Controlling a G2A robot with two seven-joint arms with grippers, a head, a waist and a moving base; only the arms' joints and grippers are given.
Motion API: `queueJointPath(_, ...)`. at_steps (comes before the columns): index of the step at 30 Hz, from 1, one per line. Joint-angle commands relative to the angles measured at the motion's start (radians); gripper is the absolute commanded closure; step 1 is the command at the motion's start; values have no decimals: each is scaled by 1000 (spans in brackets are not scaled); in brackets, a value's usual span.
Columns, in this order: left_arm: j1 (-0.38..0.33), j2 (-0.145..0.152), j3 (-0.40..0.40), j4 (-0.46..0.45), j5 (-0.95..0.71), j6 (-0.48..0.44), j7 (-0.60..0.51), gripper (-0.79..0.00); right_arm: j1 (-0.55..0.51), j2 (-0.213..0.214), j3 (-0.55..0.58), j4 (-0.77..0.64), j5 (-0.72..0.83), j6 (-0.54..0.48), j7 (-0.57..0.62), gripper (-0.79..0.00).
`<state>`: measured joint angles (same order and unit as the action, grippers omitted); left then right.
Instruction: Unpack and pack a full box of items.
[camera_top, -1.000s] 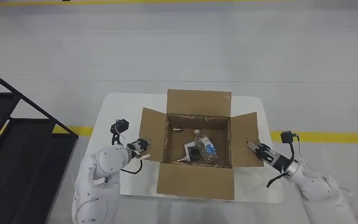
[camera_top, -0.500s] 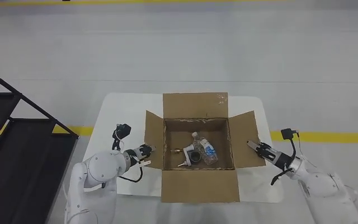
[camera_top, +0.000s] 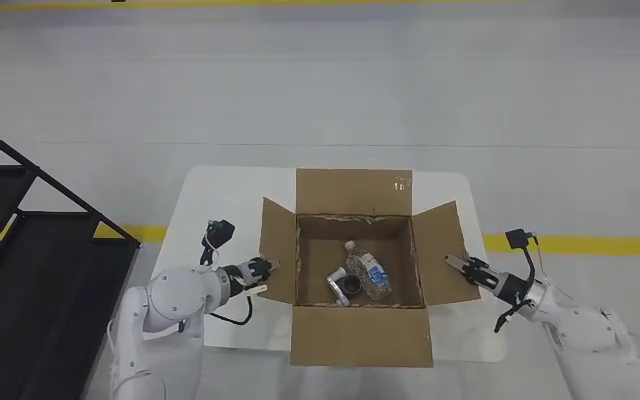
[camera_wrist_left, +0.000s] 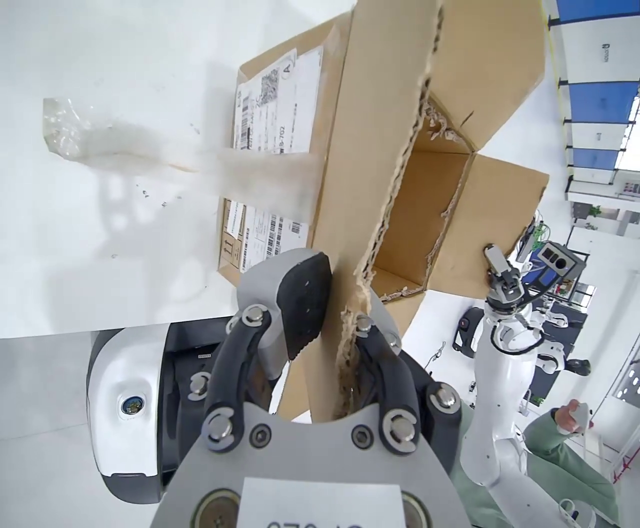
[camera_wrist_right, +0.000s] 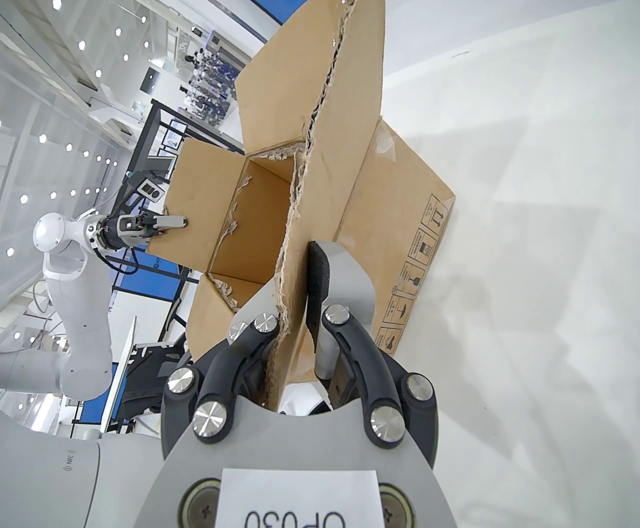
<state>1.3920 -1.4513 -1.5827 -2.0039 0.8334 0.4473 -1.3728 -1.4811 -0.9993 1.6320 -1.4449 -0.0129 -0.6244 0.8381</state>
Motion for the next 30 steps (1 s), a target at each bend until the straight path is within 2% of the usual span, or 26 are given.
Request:
queueJointPath(1, 2, 4, -3, 7, -3, 2, 2, -296, -1, 2, 2, 2, -9, 6, -6, 0)
queueJointPath(2, 1, 6, -2, 11, 5, 1, 1, -785, 1, 2, 1, 4, -12, 9, -11, -37)
queueJointPath(3, -3, 9, 0, 14, 16, 0, 0, -785, 3, 2, -1, 6, -15, 11, -18, -305)
queueJointPath(4, -8, 11, 3, 15, 27, 1, 1, -785, 5, 2, -2, 7, -23, 12, -23, -385)
queueJointPath(7, -24, 20, 25, 10, 109, -9, -6, -785, 7, 3, -6, 1, -56, 15, -48, -785)
queueJointPath(13, -46, 32, 81, -7, 286, -15, 13, -785, -13, 4, 7, -43, -176, 50, -163, -785)
queueJointPath(16, -51, 36, 98, -18, 366, -10, 50, -785, -46, 3, 40, -91, -272, 80, -282, -785)
queueJointPath(20, -54, 37, 100, -34, 418, 32, 96, -785, -124, 0, 81, -215, -448, 129, -464, -785)
queueJointPath(23, -50, 38, 83, -36, 436, 55, 129, -785, -189, -2, 93, -335, -602, 164, -549, -785)
queueJointPath(24, -47, 38, 73, -38, 443, 68, 142, -785, -208, -3, 89, -377, -648, 175, -563, -354)
queueJointPath(25, -44, 39, 68, -41, 442, 73, 151, -785, -224, -4, 83, -411, -689, 190, -568, -120)
queueJointPath(26, -40, 39, 57, -42, 444, 77, 158, -785, -237, -5, 71, -448, -738, 205, -565, 0)
queueJointPath(30, -29, 40, 30, -53, 436, 94, 190, -785, -255, -10, -10, -557, -931, 297, -543, 0)
